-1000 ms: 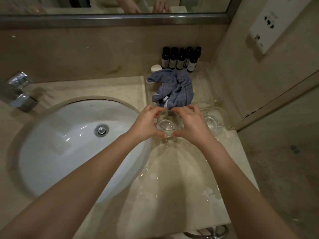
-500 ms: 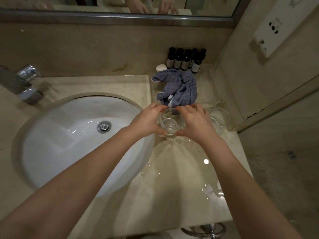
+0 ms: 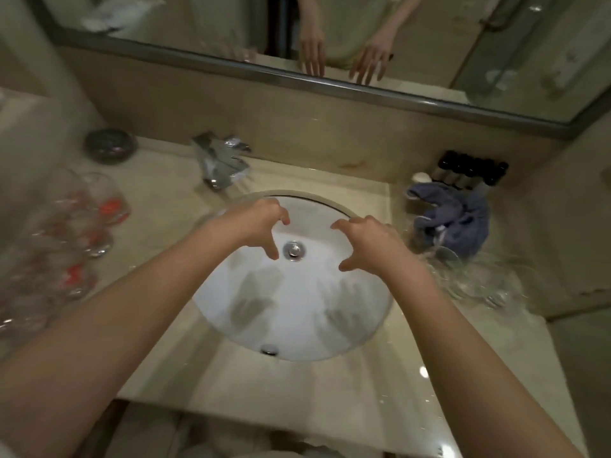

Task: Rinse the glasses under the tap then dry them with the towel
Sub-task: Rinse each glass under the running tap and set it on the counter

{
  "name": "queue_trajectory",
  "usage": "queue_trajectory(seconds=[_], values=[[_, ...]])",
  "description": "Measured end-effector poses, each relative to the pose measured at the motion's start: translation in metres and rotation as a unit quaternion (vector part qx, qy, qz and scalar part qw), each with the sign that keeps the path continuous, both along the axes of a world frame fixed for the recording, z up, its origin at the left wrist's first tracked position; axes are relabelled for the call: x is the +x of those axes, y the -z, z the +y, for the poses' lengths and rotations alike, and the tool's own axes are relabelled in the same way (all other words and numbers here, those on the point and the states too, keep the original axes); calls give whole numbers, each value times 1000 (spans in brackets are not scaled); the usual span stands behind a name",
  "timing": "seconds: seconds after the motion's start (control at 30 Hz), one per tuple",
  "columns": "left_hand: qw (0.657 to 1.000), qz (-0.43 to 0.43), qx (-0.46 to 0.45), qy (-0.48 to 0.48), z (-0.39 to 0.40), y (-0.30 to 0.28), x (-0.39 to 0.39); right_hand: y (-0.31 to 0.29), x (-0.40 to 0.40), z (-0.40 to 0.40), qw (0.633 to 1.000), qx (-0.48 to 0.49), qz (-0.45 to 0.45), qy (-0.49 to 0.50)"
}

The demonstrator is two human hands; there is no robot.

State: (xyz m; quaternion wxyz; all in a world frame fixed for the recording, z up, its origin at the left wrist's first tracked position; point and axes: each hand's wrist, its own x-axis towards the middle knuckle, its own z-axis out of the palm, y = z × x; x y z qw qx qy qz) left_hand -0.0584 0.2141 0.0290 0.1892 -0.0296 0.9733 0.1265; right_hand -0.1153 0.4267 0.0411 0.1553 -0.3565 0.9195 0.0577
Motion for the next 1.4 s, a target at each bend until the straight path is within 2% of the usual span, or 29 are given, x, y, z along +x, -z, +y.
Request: queue_trajectory(seconds=[0.33,0.47,0.57,0.7,0.9,1.07,1.3,1.4], values=[[996,-5,-19,-86,-193,-23,148,4,116,-211,992,-62,-63,-95],[989,-12,37,-145,-238,-18,195,10,157,-276,986,-65,-78,-135],[988,-13,41,-149,-252,-14,222,14,181,-305,982,-61,-81,-157],[984,-17,94,-150,-250,0,244,20,200,-317,980,-46,-87,-172],[990,-37,77,-115,-230,18,253,27,210,-305,978,-19,-120,-167],[996,-49,-32,-61,-215,20,261,34,215,-297,973,-41,-175,-143],[991,-40,-128,-29,-203,30,272,43,220,-286,953,-107,-273,-80],[989,-29,-140,-24,-199,37,271,46,220,-279,944,-134,-292,-70]])
